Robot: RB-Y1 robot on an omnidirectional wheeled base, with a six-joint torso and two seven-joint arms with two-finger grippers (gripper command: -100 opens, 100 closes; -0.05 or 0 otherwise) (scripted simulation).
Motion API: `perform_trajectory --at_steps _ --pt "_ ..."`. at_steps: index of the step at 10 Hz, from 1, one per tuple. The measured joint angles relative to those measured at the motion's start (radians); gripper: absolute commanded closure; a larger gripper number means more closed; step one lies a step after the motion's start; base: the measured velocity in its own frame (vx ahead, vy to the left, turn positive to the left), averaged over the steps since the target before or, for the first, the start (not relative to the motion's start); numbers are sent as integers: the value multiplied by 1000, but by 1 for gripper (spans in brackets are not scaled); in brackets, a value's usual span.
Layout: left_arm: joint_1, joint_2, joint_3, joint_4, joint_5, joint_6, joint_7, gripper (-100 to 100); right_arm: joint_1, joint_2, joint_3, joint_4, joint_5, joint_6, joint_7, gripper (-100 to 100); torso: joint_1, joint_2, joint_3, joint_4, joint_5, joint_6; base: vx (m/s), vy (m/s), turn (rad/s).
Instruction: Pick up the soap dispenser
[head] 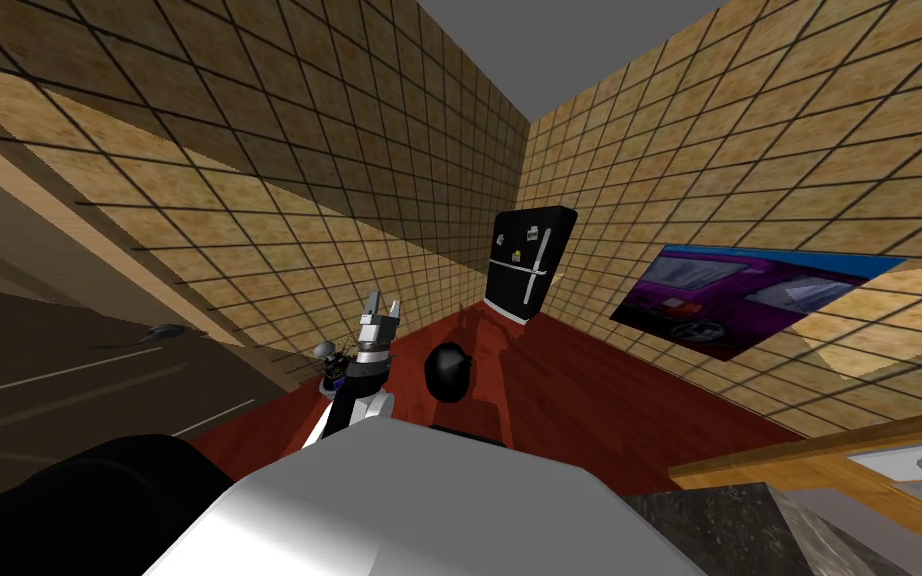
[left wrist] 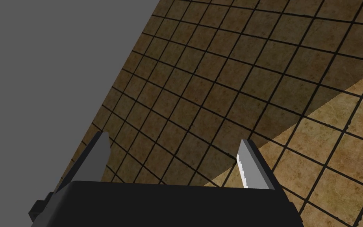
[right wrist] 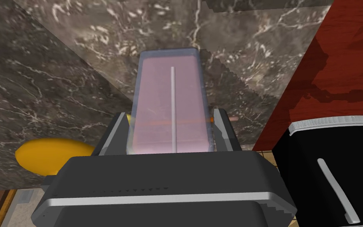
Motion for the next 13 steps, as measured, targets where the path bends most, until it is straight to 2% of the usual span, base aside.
perform_trajectory --at_steps 3,13 --pt "0 0 0 0 0 0 0 0 51 23 22 -35 -63 5 93 100 -1 -1 -1 0 0 1 95 -91 -125" --pt "0 0 0 0 0 0 0 0 167 61 65 -126 -193 28 343 100 3 -1 -1 -1 2 -2 65 -52 -80"
